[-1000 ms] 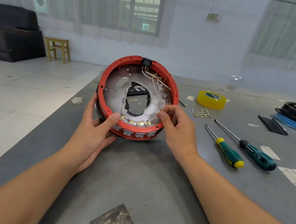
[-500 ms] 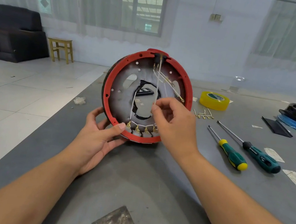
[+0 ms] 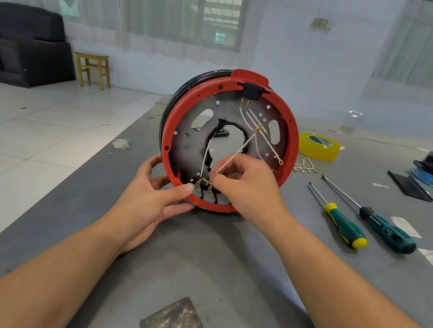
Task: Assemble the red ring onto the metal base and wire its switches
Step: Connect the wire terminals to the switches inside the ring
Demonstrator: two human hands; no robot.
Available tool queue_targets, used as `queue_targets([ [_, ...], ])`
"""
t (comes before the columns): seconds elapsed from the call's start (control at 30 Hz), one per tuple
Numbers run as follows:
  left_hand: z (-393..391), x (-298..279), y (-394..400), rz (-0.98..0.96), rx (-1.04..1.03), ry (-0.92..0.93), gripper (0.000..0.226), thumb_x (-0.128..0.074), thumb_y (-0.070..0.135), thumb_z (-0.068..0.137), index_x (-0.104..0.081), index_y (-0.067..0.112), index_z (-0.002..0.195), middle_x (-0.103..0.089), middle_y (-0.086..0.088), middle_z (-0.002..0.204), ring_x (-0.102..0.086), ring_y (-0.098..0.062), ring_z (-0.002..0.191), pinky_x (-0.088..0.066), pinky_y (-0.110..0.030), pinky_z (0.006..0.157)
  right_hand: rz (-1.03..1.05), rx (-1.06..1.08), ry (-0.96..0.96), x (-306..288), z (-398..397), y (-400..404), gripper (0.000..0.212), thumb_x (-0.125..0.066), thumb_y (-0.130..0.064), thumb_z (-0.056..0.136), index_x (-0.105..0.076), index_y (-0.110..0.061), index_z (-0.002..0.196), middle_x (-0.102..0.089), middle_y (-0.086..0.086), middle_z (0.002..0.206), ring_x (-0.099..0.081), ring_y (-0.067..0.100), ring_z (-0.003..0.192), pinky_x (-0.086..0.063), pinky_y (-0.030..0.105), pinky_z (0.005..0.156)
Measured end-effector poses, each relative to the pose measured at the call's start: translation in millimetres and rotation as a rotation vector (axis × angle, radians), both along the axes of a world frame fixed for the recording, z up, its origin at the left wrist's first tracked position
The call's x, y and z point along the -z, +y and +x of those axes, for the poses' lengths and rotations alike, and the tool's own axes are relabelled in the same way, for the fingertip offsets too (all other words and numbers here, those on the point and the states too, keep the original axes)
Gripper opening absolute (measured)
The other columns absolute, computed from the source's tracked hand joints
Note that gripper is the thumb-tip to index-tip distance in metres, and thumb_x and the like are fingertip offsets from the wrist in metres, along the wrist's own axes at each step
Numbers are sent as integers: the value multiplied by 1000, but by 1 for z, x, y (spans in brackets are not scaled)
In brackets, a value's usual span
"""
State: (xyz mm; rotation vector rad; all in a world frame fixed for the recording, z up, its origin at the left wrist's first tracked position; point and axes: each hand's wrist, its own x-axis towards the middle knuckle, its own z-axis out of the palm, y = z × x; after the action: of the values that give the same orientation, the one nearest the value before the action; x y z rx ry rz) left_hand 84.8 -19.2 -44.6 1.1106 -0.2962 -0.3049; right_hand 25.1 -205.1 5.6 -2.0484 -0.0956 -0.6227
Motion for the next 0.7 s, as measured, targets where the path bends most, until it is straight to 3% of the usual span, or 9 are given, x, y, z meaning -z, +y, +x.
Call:
queue_targets([
  [0.17,1,0,0,-24,-7,20,89,-82,-5,72,-44,27,146,-66,-29,130,-76,-39,107,-65,-48,80,0,-1,54,-1,1,-1,11,-77,-11,82,-70,-19,82,-75,-1,78,-73,15,73,-60,28,68],
  [0.4,2,0,-1,-24,-4,29,96,-86,-2,67,-44,32,146,-64,-28,132,-76,-38,106,-65,-47,80,71,-41,93,-4,1,-2,17,-79,-10,85,-66,-21,83,-74,4,75,-71,11,64,-55,23,60],
  [0.57,2,1,-1,-42,11,46,93,-86,-3,67,-45,32,143,-68,-27,129,-76,-39,106,-65,-47,80,37,-41,102,-5,3,-3,16,-80,-15,86,-64,-18,85,-73,3,74,-70,9,63,-57,28,62],
  [0.7,2,1,-1,-60,11,68,86,-86,-4,68,-48,31,137,-69,-27,127,-76,-40,106,-65,-48,79,37,-71,111,-4,3,-5,13,-76,-10,87,-65,-17,91,-75,4,83,-75,18,73,-58,34,68],
])
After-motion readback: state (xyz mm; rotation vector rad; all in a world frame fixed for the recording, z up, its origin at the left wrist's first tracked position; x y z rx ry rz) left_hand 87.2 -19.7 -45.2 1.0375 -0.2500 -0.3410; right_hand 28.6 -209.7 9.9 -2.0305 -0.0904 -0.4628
